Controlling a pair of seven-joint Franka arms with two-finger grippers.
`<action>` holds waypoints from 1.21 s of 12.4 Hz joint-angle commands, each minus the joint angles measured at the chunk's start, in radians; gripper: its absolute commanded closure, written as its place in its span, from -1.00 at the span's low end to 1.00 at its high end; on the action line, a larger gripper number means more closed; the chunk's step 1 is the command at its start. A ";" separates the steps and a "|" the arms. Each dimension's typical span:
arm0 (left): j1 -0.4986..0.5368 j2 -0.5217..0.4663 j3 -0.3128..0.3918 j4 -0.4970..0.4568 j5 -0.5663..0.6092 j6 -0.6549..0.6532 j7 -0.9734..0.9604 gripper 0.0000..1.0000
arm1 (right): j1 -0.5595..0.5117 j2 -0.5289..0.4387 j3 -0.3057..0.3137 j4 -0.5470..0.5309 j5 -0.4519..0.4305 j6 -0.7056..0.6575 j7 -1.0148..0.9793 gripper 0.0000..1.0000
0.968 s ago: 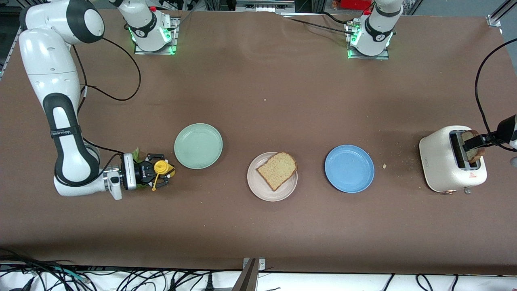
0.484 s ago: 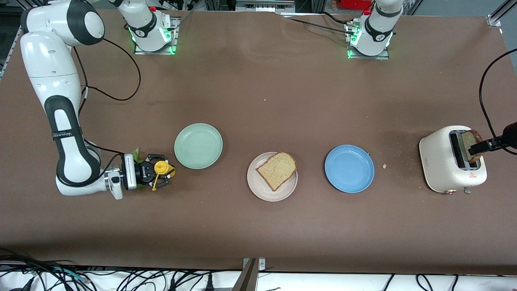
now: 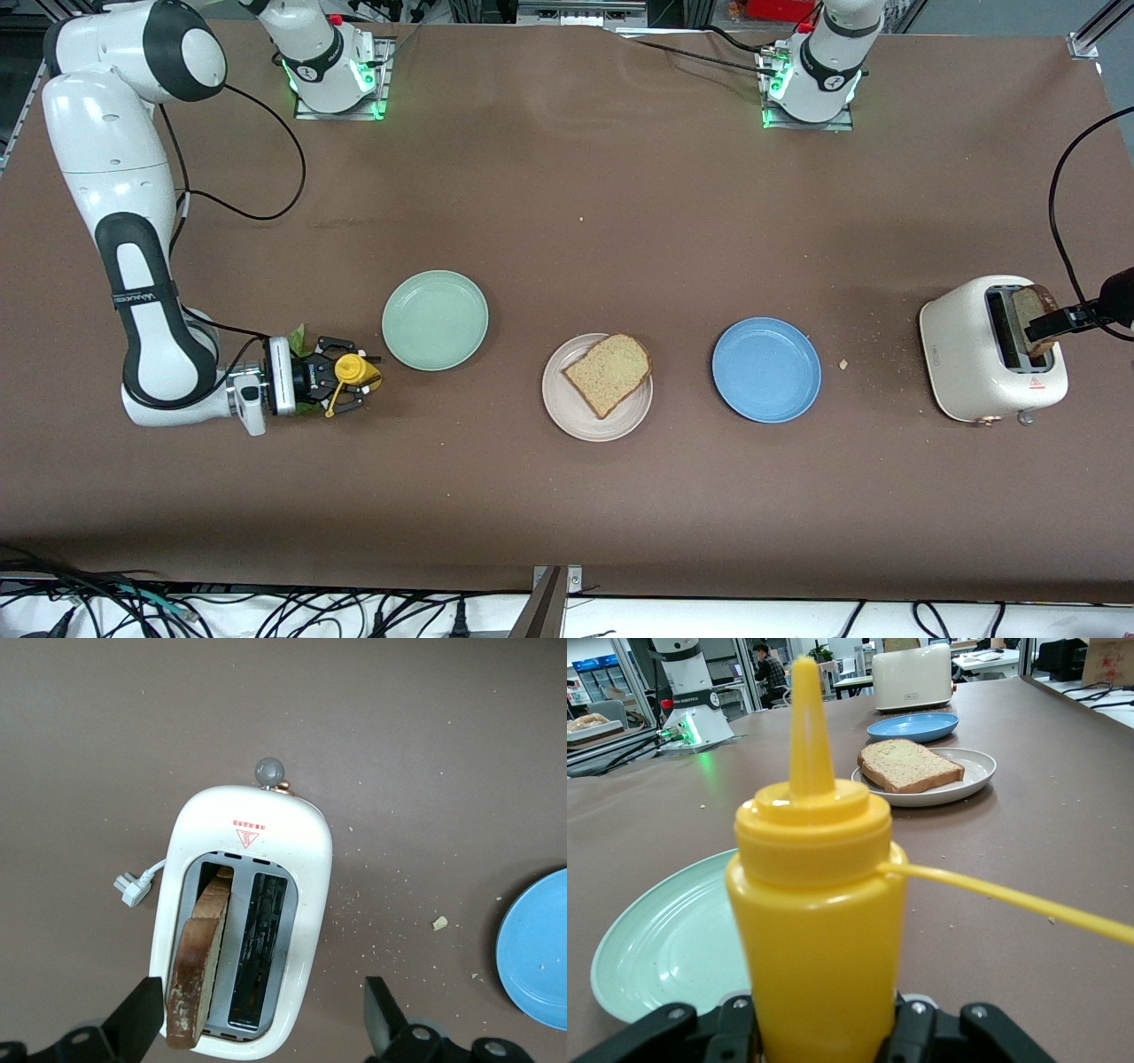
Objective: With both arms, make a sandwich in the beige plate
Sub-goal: 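Lower the yellow bottle onto the table and open the right gripper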
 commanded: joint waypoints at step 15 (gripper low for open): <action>-0.019 -0.005 -0.048 0.014 0.026 -0.011 -0.005 -0.99 | -0.027 -0.221 -0.082 -0.136 -0.326 0.127 0.011 -1.00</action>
